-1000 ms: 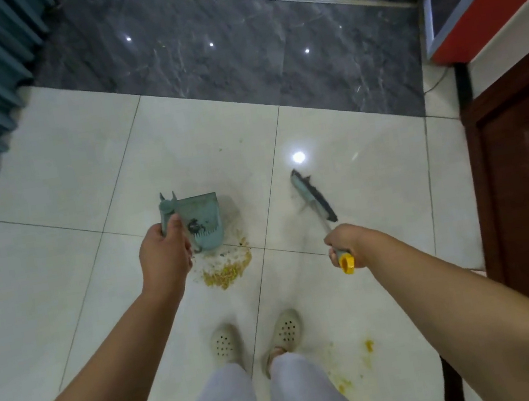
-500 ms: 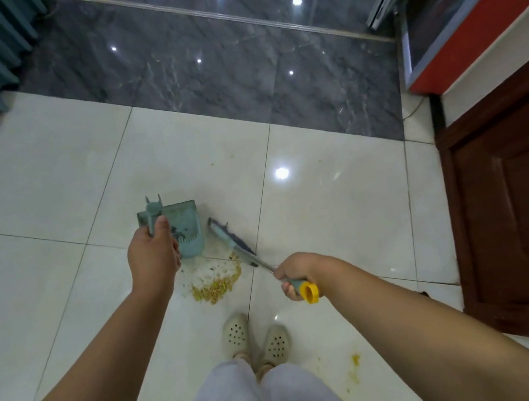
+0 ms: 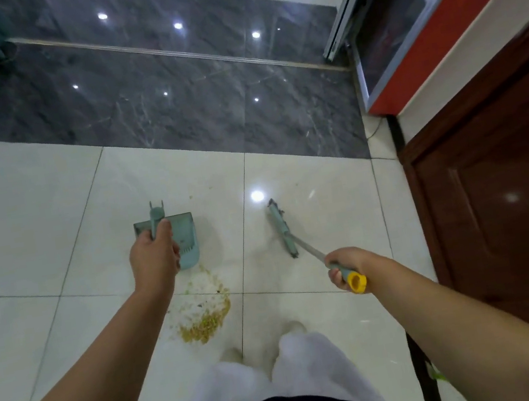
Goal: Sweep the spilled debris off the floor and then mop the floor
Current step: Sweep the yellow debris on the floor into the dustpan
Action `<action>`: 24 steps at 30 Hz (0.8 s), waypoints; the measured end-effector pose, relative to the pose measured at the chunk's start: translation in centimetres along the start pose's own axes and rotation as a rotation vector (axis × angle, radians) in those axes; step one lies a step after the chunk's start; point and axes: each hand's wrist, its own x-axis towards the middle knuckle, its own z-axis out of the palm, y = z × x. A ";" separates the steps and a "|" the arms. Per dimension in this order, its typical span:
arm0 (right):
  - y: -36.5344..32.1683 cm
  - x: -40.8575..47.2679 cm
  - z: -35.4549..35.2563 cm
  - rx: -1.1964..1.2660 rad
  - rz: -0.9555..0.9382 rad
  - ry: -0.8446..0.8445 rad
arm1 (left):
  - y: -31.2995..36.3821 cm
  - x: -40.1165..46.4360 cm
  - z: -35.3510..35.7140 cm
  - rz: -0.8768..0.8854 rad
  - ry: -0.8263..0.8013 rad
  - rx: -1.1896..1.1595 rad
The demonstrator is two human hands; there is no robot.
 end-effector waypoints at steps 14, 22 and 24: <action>-16.8 6.7 -14.3 0.289 0.014 0.070 | 3.9 4.4 13.9 -0.052 0.017 0.042; -27.3 10.2 -14.6 0.071 -0.038 0.069 | 5.1 6.3 20.6 -0.082 0.134 -0.024; -28.9 11.1 -13.1 -0.012 -0.051 0.053 | 5.2 6.5 21.2 -0.087 0.162 -0.043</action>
